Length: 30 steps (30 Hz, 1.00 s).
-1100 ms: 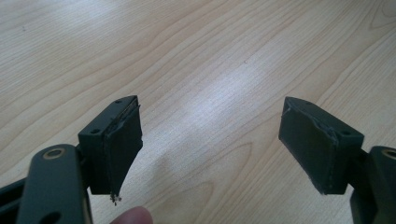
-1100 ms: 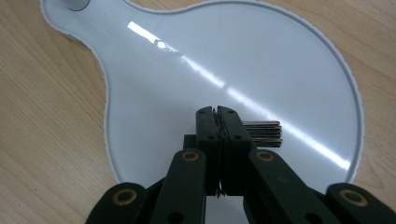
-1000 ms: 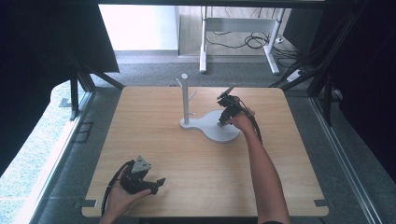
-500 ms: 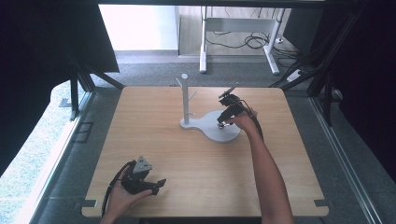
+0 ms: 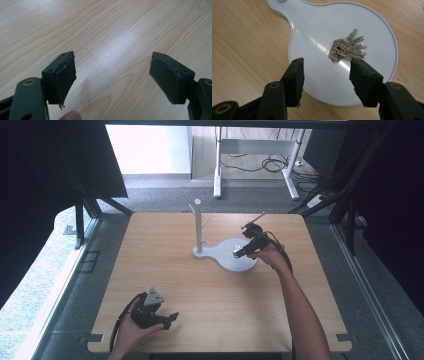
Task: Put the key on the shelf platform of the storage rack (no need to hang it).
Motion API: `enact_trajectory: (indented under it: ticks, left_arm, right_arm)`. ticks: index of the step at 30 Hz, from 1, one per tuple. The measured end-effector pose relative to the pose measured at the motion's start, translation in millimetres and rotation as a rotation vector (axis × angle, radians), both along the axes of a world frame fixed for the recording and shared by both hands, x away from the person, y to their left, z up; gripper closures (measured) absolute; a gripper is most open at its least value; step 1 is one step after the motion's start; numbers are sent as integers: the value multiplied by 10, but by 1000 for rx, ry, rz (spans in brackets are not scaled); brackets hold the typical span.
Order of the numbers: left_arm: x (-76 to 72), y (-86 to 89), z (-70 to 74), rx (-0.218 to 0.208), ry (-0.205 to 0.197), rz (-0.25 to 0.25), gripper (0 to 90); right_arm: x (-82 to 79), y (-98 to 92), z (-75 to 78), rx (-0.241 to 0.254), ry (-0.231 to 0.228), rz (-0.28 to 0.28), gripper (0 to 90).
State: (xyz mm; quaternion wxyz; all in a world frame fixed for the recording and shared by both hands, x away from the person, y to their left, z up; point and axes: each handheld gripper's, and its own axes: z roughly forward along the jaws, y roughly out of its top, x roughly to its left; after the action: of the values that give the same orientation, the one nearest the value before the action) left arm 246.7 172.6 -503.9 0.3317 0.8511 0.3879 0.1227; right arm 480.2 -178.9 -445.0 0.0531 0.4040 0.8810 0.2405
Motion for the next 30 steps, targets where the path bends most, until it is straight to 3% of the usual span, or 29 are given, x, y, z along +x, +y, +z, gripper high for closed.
enact_trajectory:
  ticks: [6,12,18,23,30]
  left_arm:
    - [-3,-20,2,3,-2,1,214]
    - [-9,-20,12,3,-6,-1,215]
    - [-7,-30,-2,9,-4,0,215]
    - [-9,-46,-4,13,-10,0,215]
    - [-24,-109,-14,25,-7,-12,215]
  right_arm:
    - [-281,-124,-18,25,-39,28,406]
    - [-549,-256,-76,26,-45,44,401]
    - [-905,-451,-141,63,-60,48,407]
    - [-1188,-633,-235,107,-83,33,409]
    - [-1458,-821,-377,114,-108,2,414]
